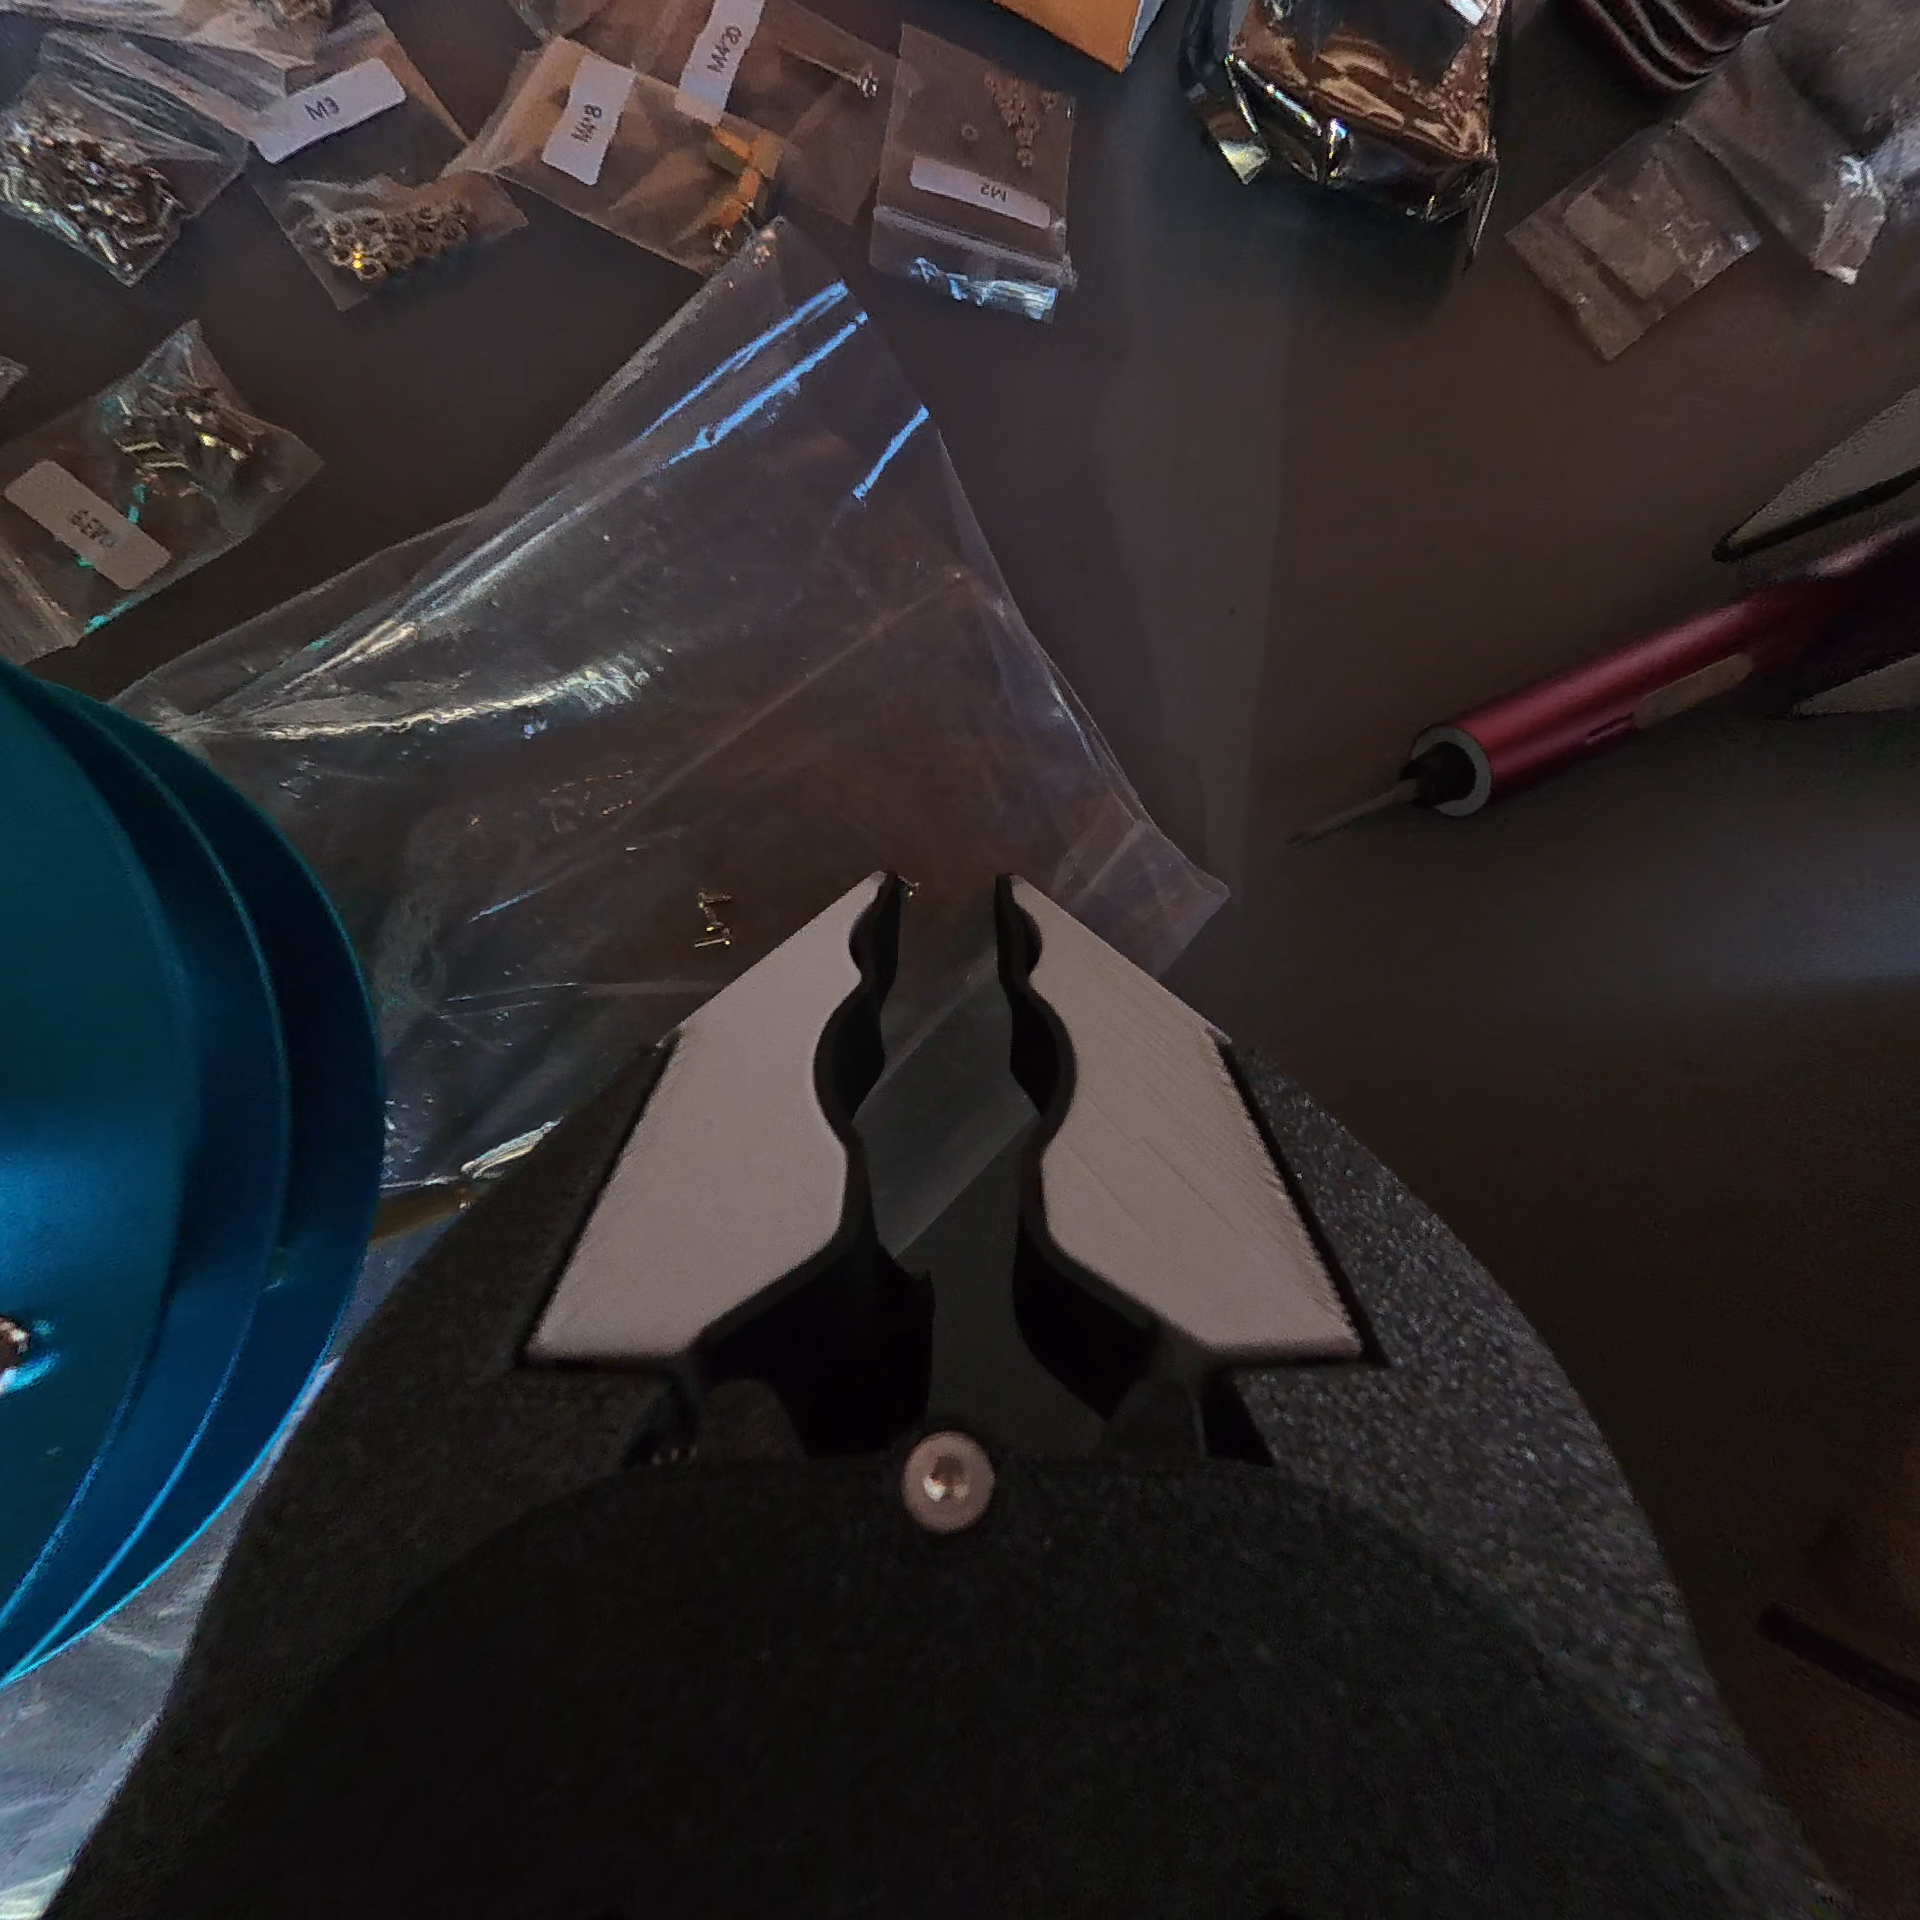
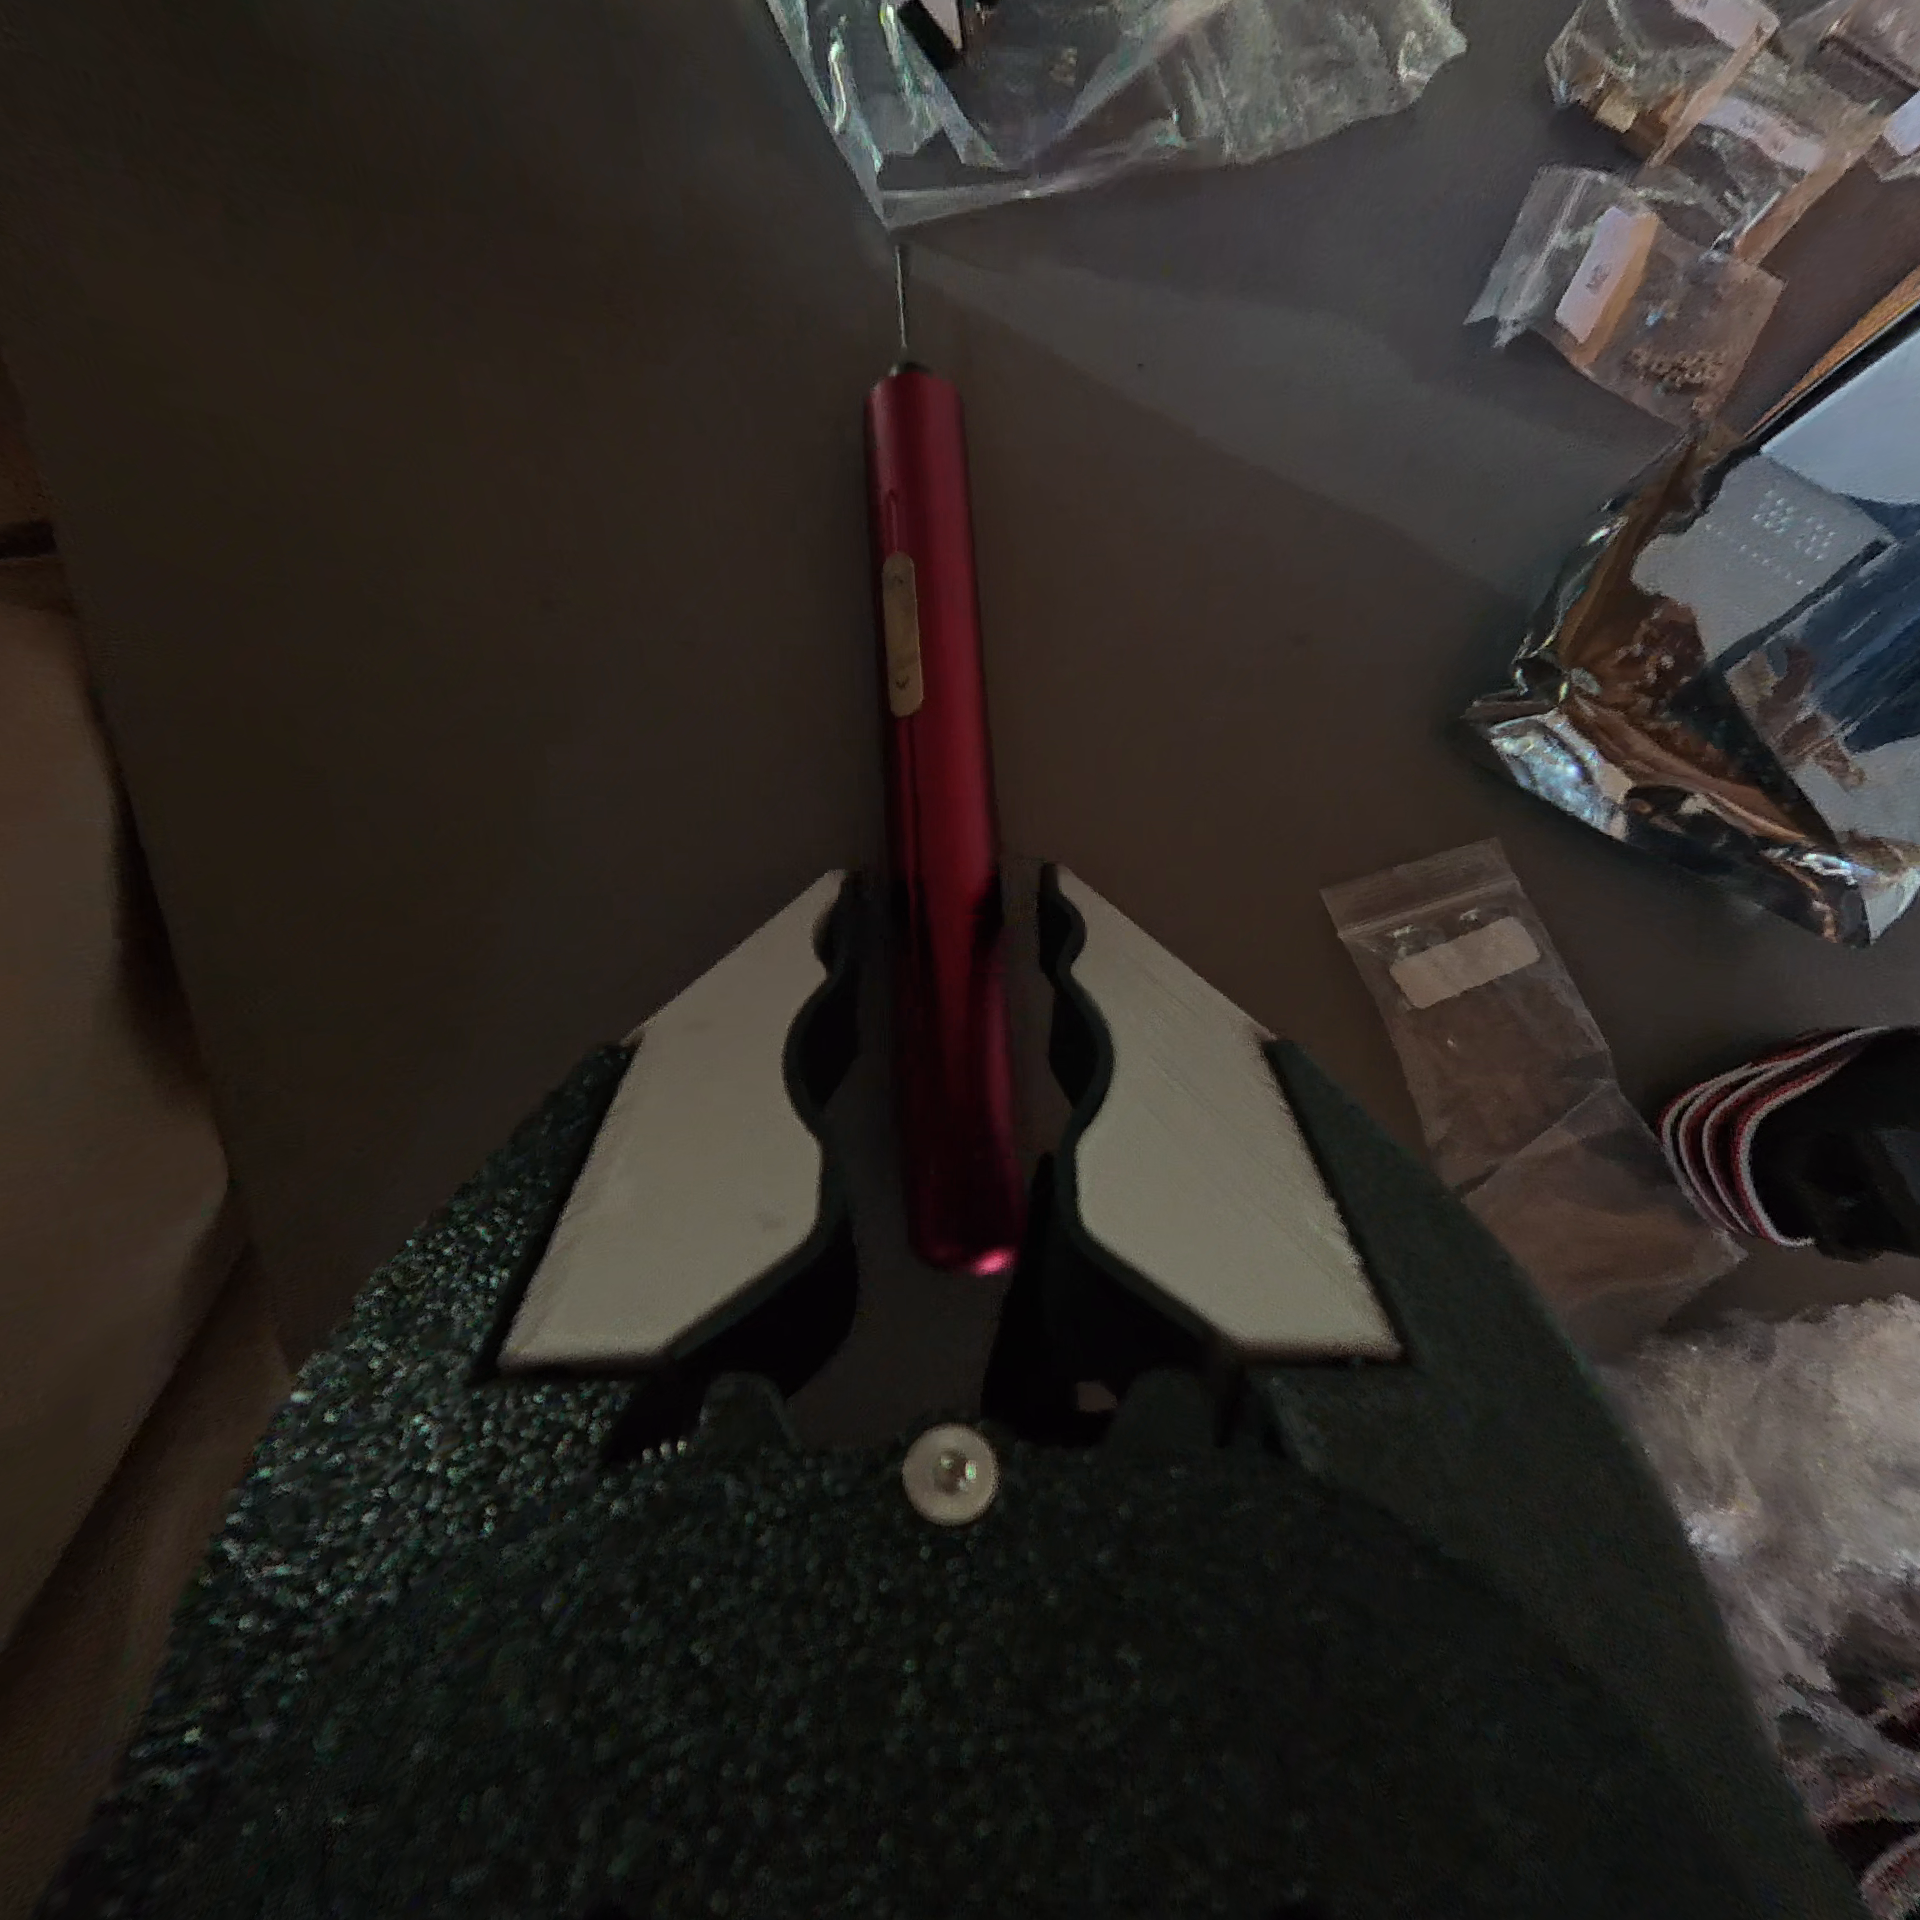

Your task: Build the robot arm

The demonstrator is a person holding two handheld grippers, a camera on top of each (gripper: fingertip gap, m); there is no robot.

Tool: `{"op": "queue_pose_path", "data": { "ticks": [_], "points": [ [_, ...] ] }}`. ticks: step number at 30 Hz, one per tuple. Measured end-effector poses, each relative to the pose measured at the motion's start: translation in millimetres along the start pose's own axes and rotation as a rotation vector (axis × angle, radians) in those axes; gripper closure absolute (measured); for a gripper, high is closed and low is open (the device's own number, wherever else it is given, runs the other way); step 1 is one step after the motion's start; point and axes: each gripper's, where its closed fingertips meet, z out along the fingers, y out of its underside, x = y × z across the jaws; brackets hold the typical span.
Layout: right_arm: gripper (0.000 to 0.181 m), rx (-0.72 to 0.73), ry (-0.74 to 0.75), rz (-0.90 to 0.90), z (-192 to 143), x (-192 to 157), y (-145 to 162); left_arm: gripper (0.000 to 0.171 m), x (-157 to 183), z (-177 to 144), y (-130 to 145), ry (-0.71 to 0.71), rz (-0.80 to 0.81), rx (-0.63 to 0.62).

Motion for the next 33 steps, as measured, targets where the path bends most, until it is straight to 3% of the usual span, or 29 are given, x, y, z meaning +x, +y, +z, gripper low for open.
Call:
{"op": "queue_pose_path", "data": {
  "ticks": [1, 5, 7, 11, 15, 20, 24, 29, 31, 33],
  "points": [
    [0.148, 0.012, 0.010, 0.000, 0.6, -1.2, -3.6, 0.155, -0.3, 0.7, -0.8, -0.002, -0.002, 0.006],
    [0.129, 0.015, 0.003, 0.021, 10.5, -10.1, -16.1, 0.162, 4.3, 3.3, -3.9, 0.040, -0.043, 0.029],
    [0.129, 0.019, -0.006, 0.050, 16.3, -11.5, -24.2, 0.160, 6.7, 2.0, -4.6, 0.063, -0.052, 0.040],
    [0.139, 0.007, 0.000, 0.086, 31.5, -9.4, -41.5, 0.154, 7.1, -5.3, -4.6, 0.095, -0.056, 0.063],
    [0.160, -0.053, 0.004, 0.096, 40.2, -9.3, -43.5, 0.152, -0.5, -15.7, -1.9, 0.085, -0.020, 0.076],
    [0.162, -0.119, 0.004, 0.213, 42.4, -13.2, -48.5, 0.152, -4.5, -22.5, 0.6, 0.101, 0.032, 0.081],
    [0.162, -0.074, -0.058, 0.306, 44.8, -20.7, -77.8, 0.153, -2.4, -19.1, -0.7, 0.161, 0.005, 0.087],
    [0.163, -0.227, 0.075, 0.027, 54.2, 10.9, -95.2, 0.153, -2.1, -22.9, -4.4, 0.210, -0.026, 0.102],
    [0.162, -0.277, 0.046, -0.029, 61.7, 17.0, -98.6, 0.153, -3.6, -24.1, -1.9, 0.201, -0.006, 0.097],
    [0.163, -0.299, -0.050, 0.053, 69.2, 12.1, -100.5, 0.153, -4.1, -23.8, 1.6, 0.185, 0.024, 0.087]
  ]
}}
